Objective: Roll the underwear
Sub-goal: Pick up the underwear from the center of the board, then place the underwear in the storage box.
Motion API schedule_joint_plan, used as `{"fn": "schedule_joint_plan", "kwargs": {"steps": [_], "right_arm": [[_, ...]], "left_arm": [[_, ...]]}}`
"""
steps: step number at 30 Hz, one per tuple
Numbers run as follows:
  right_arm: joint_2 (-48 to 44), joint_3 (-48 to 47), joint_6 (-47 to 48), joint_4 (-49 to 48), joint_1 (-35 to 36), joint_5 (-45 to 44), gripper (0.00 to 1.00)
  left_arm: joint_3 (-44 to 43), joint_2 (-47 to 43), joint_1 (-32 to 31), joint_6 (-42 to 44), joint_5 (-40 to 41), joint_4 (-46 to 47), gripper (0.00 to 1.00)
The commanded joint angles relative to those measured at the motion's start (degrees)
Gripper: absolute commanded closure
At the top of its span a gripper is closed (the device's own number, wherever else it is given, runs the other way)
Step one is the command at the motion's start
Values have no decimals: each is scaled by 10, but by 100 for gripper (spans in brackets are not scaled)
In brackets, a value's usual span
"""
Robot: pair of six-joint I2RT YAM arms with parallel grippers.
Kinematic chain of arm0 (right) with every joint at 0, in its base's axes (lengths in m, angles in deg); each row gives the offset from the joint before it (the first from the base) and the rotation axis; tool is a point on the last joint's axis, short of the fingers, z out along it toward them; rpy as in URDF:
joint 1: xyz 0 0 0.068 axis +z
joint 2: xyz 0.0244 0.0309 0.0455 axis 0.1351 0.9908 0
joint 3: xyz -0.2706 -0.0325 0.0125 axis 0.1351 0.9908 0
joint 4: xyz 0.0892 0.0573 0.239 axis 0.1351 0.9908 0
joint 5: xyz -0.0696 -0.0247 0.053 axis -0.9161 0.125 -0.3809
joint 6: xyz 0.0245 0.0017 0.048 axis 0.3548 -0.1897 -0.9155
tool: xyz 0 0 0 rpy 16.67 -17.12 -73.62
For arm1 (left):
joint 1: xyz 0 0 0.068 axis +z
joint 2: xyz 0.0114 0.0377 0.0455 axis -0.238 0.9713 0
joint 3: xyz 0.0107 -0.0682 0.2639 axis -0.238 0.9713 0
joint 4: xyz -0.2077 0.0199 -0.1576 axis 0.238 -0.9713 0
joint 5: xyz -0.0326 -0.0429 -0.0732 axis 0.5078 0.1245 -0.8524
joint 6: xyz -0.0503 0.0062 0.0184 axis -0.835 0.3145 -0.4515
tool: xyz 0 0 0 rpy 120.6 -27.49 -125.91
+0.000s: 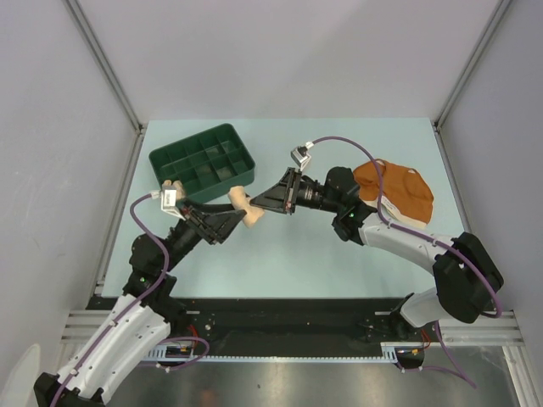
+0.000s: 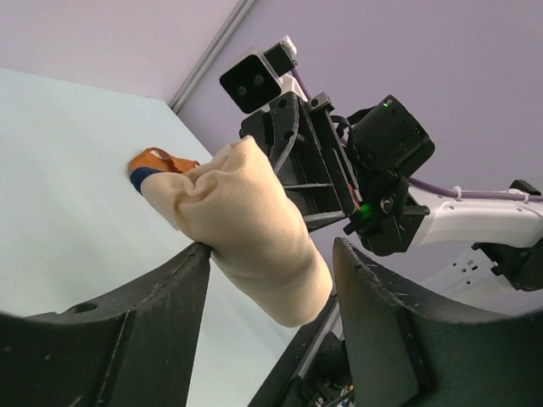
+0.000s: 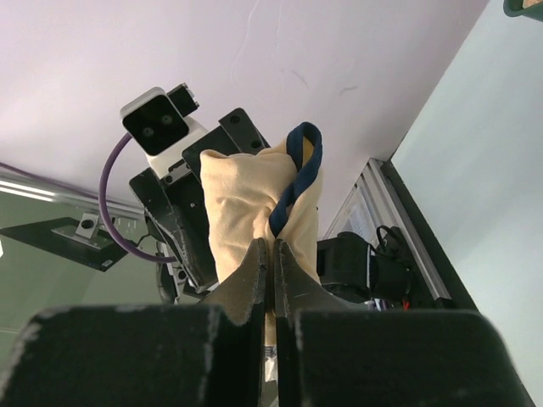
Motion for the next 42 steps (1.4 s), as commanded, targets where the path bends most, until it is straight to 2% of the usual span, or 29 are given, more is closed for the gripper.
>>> {"fn": "schedule_joint_plan", "kwargs": {"steps": [1, 5, 13, 16, 18, 22, 23, 25, 27, 28, 30, 31, 32, 35, 41, 42], "right_arm": [[-8, 0, -6, -35, 11, 14, 100], [-9, -1, -2, -33, 17, 8, 100], [-3, 0, -3, -39, 20, 11, 100], [-8, 0, 6, -31, 20, 7, 100], [-9, 0, 10, -28, 19, 3, 100], [-17, 0, 34, -6, 21, -6, 100], [-20, 0, 41, 3, 21, -9, 100], [-29, 0, 67, 37, 19, -21, 100], [-46, 0, 91, 77, 13, -38, 93], [-53, 0, 116, 94, 9, -44, 75], [-75, 0, 142, 142, -7, -65, 57], [-83, -1, 159, 158, -13, -72, 40], [-101, 0, 189, 194, -19, -92, 34], [-127, 0, 246, 246, -45, -123, 27], [-184, 0, 314, 341, -77, -191, 24], [-188, 0, 325, 344, -78, -192, 23]], "left_arm": [[-4, 22, 2, -21, -1, 60, 38], [-6, 24, 2, -20, -4, 63, 46], [-6, 39, -12, -30, -7, 91, 54], [-6, 50, -27, -32, -2, 100, 60], [-5, 60, -43, -36, -2, 116, 67], [-23, 87, -66, -27, -2, 115, 86], [-26, 93, -69, -24, -3, 106, 99], [-32, 97, -70, -17, -3, 94, 100], [-37, 98, -69, 6, 11, 67, 100], [-54, 101, -68, 19, 20, 46, 100], [-90, 111, -57, 58, 26, -18, 100], [-100, 117, -50, 65, 22, -33, 100], [-109, 131, -42, 71, 15, -53, 100], [-135, 151, -2, 87, -7, -88, 100], [-173, 234, 101, 162, -24, -121, 100], [-189, 275, 129, 174, -28, -123, 100]]}}
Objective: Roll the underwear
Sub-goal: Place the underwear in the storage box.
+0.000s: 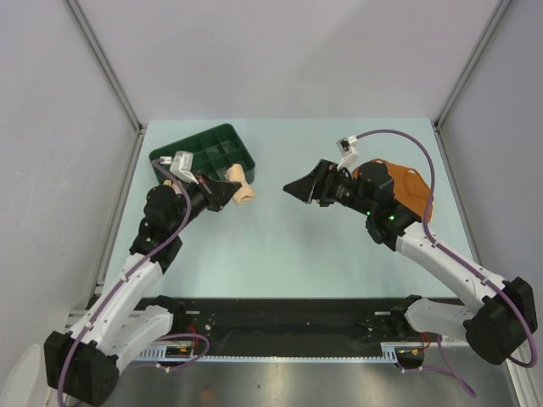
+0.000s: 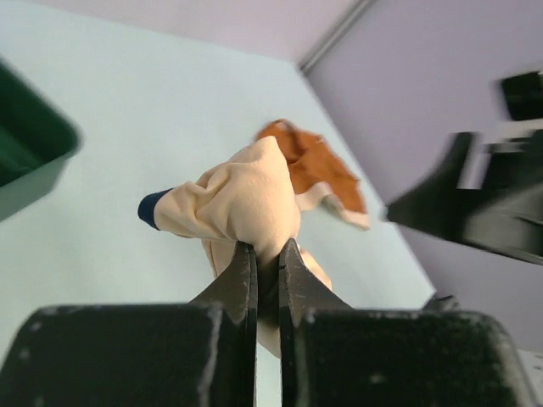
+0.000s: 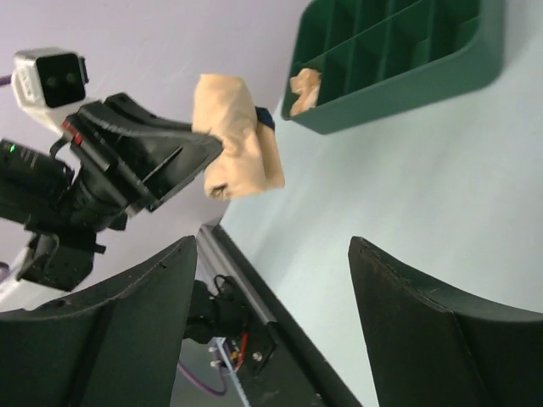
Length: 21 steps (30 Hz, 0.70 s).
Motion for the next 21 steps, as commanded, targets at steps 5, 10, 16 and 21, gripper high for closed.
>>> {"fn": "schedule_joint_plan", "kwargs": {"steps": [5, 10, 16, 21], "right_arm": [[-32, -7, 93, 89, -6, -47, 24], [-42, -6, 117, 105, -7, -52, 24], [-51, -6, 130, 117, -14, -52, 24], [-50, -6, 132, 134, -19, -60, 24]], "left_arm": [[-96, 216, 156, 89, -92, 29, 100], [-168, 329, 235, 108, -85, 60, 100], [-316, 480, 257, 158, -89, -32, 100], [-322, 517, 266, 182, -84, -59, 100]]}}
